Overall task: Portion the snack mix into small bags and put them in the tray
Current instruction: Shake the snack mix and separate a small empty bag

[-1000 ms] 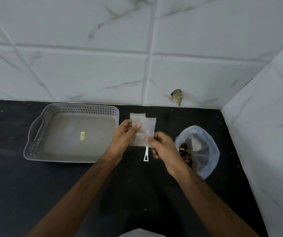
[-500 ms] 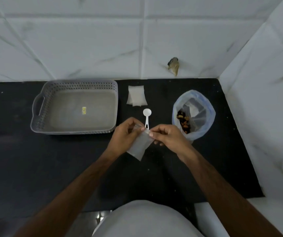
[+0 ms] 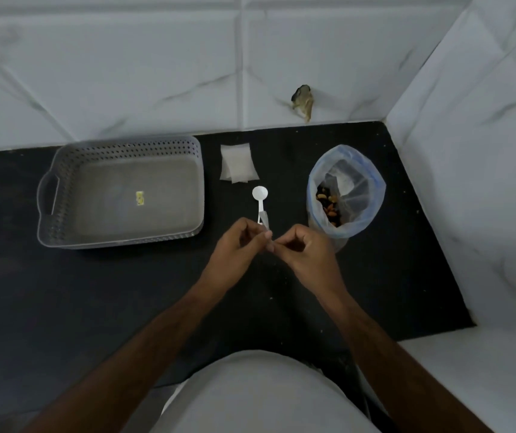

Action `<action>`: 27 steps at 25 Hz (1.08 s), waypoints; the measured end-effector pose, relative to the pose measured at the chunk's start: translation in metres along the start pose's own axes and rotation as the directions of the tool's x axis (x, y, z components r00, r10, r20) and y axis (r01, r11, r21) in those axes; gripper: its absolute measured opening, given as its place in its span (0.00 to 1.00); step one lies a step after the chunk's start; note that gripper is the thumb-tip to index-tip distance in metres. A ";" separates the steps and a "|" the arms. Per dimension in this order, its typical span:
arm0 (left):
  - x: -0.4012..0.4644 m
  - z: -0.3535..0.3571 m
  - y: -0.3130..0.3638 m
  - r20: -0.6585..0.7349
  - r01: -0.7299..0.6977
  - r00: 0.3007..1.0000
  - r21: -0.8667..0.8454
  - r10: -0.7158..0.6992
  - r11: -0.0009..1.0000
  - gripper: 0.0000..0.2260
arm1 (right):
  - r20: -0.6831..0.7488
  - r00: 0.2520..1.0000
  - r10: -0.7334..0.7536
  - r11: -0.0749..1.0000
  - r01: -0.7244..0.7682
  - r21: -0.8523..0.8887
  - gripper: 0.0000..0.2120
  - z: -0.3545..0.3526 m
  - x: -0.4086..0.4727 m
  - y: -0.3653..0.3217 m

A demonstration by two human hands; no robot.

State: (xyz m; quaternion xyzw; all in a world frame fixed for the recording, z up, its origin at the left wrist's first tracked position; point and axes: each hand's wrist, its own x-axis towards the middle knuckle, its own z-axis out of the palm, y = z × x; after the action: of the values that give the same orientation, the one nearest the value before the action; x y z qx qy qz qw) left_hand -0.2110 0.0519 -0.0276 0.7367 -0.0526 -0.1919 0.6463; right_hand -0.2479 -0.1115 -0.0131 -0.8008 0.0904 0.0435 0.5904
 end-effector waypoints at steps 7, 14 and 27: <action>0.019 -0.007 -0.002 -0.010 0.127 0.991 -0.174 -0.130 0.977 0.02 | -0.026 0.997 -0.067 0.996 0.065 -0.055 0.07 0.007 0.016 -0.004; 0.030 -0.022 -0.010 -0.020 0.111 0.993 -0.166 -0.115 0.980 0.06 | -0.035 0.998 -0.043 0.998 0.041 -0.039 0.07 0.014 0.033 -0.006; 0.036 -0.027 -0.005 -0.064 0.135 0.988 -0.093 -0.141 0.986 0.06 | -0.006 0.996 -0.085 0.993 0.084 -0.081 0.05 0.017 0.048 -0.012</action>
State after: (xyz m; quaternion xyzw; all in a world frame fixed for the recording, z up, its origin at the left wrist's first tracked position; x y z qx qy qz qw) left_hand -0.1687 0.0663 -0.0375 0.7154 0.0300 -0.2122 0.6650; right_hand -0.1982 -0.0960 -0.0151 -0.8273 0.0574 0.0182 0.5586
